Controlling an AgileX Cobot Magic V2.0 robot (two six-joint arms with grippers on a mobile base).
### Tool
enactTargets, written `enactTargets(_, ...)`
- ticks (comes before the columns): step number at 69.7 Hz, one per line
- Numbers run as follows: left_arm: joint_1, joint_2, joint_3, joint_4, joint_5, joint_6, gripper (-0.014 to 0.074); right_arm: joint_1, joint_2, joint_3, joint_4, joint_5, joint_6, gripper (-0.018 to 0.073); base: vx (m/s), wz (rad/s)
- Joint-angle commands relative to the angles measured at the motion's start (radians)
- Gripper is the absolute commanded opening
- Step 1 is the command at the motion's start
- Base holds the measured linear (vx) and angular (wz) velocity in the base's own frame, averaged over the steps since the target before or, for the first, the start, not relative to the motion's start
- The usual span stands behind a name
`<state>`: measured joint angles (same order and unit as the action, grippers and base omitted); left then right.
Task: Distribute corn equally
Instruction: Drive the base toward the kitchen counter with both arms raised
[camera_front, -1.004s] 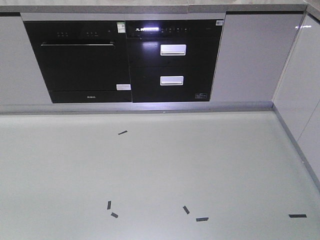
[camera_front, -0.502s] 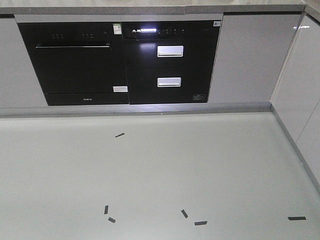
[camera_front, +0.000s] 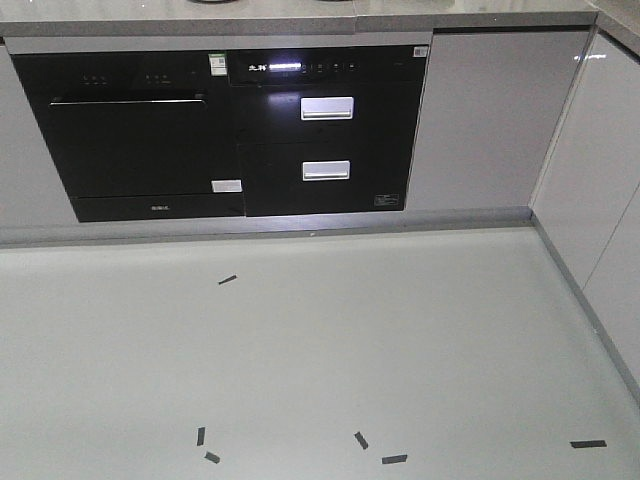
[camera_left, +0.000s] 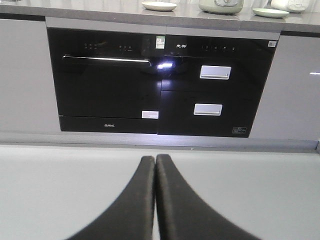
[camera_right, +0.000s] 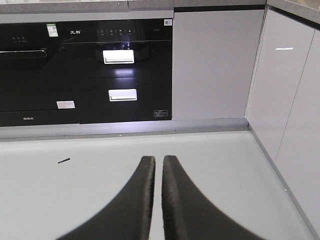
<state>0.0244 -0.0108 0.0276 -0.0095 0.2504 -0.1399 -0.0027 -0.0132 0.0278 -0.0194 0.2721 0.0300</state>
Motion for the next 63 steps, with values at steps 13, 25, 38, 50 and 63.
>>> enactTargets(13, -0.007, -0.015, 0.000, -0.005, -0.078, -0.004, -0.0009, -0.006, -0.008, 0.006, -0.009, -0.072, 0.000, -0.0011, 0.10, -0.05)
enactTargets(25, -0.007, -0.015, 0.000, -0.005, -0.078, -0.004, -0.0009, -0.006, -0.008, 0.006, -0.009, -0.072, 0.000, -0.0011, 0.10, -0.05)
enactTargets(38, -0.007, -0.015, 0.000, -0.005, -0.078, -0.004, -0.0009, -0.006, -0.008, 0.006, -0.009, -0.072, 0.000, -0.0011, 0.10, -0.03)
enactTargets(50, -0.007, -0.015, 0.000, -0.005, -0.078, -0.004, -0.0009, -0.006, -0.008, 0.006, -0.009, -0.072, 0.000, -0.0011, 0.10, -0.02)
enactTargets(63, -0.007, -0.015, 0.000, -0.005, -0.078, -0.004, -0.0009, -0.006, -0.008, 0.006, -0.009, -0.072, 0.000, -0.0011, 0.10, -0.02)
